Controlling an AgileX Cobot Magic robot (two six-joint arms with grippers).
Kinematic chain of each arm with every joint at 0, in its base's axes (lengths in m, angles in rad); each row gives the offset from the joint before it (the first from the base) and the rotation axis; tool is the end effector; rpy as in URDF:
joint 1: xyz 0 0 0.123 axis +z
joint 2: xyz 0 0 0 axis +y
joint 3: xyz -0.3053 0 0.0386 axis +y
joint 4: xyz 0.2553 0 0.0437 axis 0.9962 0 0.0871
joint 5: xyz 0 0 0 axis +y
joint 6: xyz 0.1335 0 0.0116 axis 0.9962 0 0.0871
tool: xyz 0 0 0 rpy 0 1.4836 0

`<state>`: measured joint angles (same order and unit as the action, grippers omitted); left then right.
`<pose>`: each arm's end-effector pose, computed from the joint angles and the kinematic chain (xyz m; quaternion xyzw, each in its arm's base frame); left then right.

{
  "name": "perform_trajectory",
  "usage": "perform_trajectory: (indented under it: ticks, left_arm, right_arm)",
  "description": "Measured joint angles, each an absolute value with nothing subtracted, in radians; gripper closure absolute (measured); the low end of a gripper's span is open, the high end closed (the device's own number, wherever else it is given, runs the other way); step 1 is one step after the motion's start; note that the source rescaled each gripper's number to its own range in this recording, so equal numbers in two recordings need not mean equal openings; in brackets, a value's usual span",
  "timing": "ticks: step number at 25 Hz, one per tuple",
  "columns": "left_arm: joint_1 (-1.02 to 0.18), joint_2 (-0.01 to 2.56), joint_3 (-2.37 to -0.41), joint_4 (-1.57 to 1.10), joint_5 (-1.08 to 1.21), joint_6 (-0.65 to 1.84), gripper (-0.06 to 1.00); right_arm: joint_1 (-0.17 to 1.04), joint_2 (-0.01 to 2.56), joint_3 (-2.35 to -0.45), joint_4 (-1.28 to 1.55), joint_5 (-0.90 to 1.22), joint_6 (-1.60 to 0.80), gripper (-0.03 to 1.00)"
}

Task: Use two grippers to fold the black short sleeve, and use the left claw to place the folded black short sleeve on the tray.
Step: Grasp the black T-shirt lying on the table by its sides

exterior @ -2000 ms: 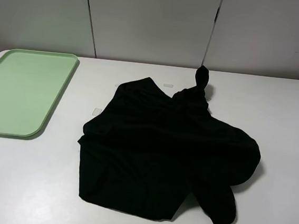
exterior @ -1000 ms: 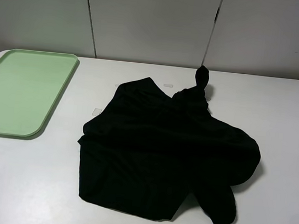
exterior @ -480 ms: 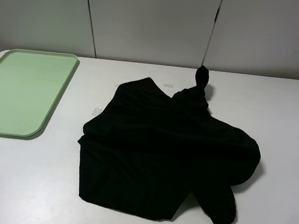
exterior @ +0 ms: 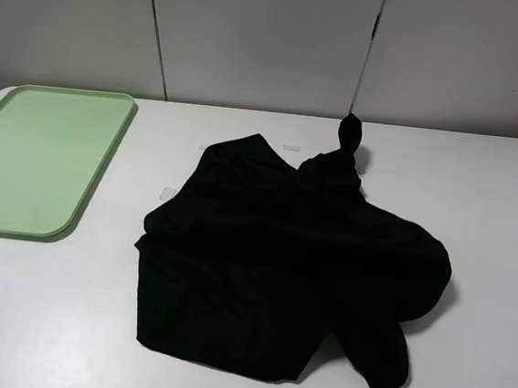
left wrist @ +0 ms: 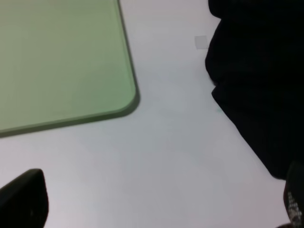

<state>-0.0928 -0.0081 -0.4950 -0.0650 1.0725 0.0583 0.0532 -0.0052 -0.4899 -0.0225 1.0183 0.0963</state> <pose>0.0148 -0.0091 0.2585 0.0660 0.8525 -0.0414 0.5169 0.0199 -0.0015 0.2631 0.0183 0.8431 0.0289 0.5367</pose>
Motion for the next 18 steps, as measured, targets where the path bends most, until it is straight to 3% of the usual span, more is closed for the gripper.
perform_trajectory:
  ticks: [12,18]
  left_arm:
    - [-0.147,-0.008,-0.495,-0.12,1.066,0.062,-0.06]
    - [-0.147,0.005,-0.5,-0.251,1.043,0.177,-0.06]
  right_arm:
    - [0.053,-0.005,-0.49,-0.01,1.018,0.096,-0.03]
    - [0.053,0.091,-0.51,0.09,0.98,0.078,-0.03]
